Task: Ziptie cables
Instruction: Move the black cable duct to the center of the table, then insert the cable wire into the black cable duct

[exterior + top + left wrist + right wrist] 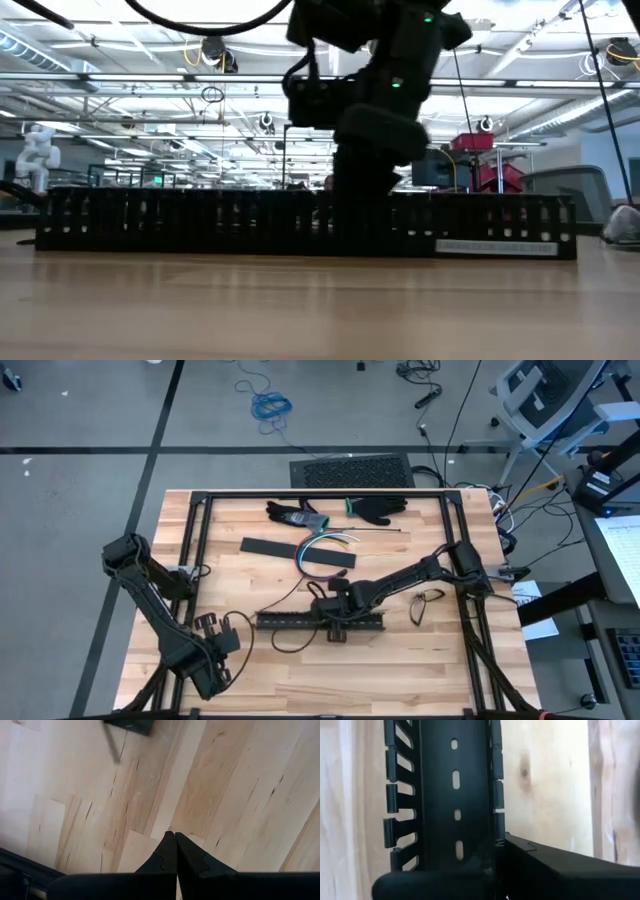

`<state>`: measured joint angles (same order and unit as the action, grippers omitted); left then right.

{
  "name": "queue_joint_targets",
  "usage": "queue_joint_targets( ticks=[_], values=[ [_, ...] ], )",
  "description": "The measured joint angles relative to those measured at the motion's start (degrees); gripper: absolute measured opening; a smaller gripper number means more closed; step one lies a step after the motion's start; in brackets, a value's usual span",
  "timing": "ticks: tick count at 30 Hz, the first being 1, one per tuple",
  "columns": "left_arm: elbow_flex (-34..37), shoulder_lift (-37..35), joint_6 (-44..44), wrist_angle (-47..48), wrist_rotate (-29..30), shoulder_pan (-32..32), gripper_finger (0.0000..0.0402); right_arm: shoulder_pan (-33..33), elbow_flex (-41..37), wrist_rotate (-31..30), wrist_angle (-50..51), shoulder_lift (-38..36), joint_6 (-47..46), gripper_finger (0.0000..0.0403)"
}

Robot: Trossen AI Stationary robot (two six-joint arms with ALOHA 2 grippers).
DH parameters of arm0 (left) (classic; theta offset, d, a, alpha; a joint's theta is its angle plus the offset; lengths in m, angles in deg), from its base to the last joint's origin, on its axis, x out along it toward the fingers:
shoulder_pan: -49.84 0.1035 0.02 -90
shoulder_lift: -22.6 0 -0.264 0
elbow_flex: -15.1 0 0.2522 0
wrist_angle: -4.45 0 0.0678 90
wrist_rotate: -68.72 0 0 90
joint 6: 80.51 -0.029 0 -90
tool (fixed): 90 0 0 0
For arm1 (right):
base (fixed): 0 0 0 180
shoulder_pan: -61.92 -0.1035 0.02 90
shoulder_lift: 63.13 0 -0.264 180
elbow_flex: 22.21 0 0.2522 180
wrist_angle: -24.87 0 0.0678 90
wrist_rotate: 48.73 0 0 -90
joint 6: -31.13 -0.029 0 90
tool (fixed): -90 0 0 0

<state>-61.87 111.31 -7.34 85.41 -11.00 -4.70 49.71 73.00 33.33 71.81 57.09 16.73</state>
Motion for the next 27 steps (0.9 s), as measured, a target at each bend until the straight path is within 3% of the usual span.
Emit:
queue_joint_targets(
  ticks=[8,12,21,27],
  values=[
    [0.0,-0.4,0.0,-0.1,0.3,0.0,0.0,0.2,3.0,1.6,0.6,0.2,-2.4,0.0008],
    [0.0,-0.6,0.0,-0.3,0.3,0.0,0.0,0.1,3.8,6.9,0.7,-0.1,-2.5,0.0044],
    [0.0,-0.7,0.1,-0.5,0.4,0.0,0.0,-0.6,3.9,7.1,2.2,-0.5,-1.0,0.0148],
    [0.0,-0.7,0.0,-0.5,0.4,0.0,0.0,-0.1,4.0,12.9,5.2,-3.7,4.1,0.0183]
  ],
)
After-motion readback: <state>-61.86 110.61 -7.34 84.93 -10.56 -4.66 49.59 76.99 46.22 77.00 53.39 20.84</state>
